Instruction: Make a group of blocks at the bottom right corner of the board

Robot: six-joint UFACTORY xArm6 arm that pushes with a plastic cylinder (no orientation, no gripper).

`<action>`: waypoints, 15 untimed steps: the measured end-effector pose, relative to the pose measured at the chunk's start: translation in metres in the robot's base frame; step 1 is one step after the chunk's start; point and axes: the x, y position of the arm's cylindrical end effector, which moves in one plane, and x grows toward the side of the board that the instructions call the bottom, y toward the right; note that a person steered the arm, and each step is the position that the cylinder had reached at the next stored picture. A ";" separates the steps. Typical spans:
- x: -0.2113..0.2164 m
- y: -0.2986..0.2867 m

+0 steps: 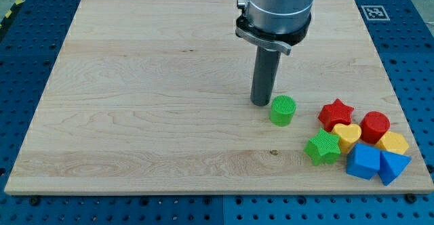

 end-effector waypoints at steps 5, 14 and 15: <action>0.031 0.037; -0.048 0.273; -0.002 0.274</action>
